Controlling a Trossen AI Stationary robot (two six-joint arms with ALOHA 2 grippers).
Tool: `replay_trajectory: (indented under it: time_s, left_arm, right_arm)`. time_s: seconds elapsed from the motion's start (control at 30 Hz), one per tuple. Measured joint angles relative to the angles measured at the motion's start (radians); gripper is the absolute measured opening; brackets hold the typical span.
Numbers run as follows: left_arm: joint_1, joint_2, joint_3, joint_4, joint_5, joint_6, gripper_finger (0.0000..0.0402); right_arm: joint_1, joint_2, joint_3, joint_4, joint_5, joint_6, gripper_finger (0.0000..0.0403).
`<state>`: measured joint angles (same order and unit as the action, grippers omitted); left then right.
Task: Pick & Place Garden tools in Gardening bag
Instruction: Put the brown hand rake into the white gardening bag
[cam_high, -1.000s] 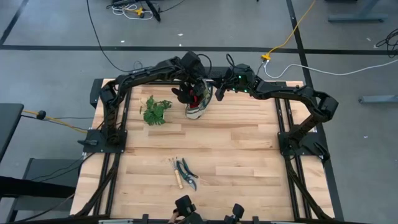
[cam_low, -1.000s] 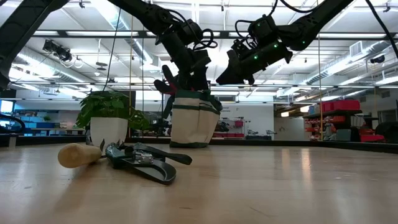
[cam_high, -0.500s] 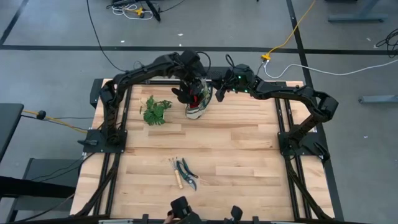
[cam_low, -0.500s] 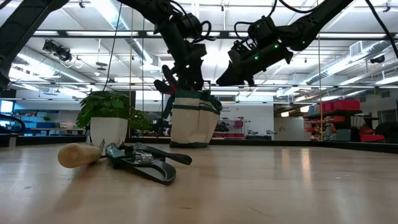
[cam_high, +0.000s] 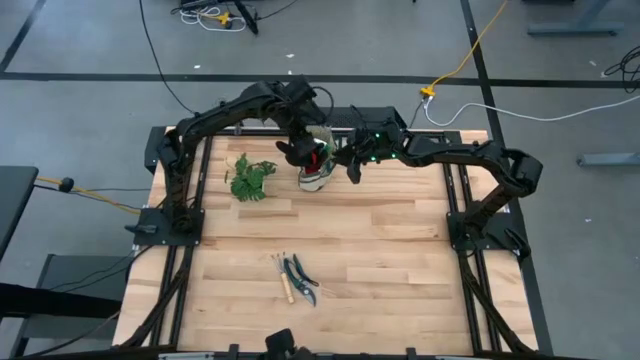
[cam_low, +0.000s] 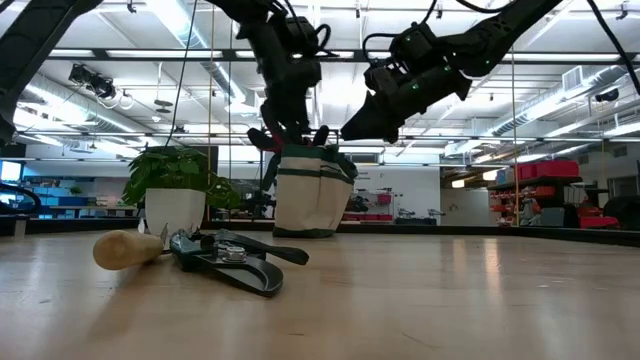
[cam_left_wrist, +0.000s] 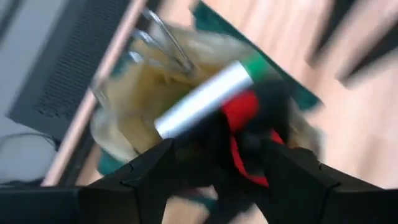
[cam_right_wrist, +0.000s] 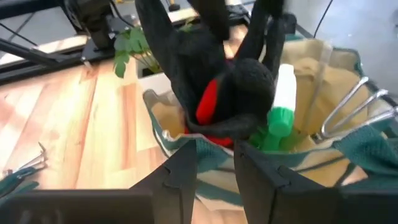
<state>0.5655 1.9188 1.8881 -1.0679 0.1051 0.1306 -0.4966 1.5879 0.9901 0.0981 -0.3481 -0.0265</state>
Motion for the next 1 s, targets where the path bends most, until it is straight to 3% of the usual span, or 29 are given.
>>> replay_trajectory:
  time_s: [0.33,0.67,0.77,1.0]
  left_arm:
    - [-0.066,-0.164,-0.001,-0.187,0.047,-0.042,0.0241]
    - [-0.340,-0.345,-0.091,-0.219,0.047,-0.173,0.0241]
    - [-0.439,-0.380,-0.142,-0.211,0.007,-0.272,0.0241]
    - [-0.674,-0.417,-0.297,-0.195,-0.203,-0.605,0.0241]
  right_arm:
    - [0.031,0.000,0.000,-0.041,0.028,0.000,0.0107]
    - [0.030,0.000,0.000,-0.042,0.052,-0.001,0.0107]
    - [0.030,0.000,0.000,-0.042,0.052,-0.001,0.0107]
    - [0.030,0.000,0.000,-0.040,0.052,0.011,0.0107]
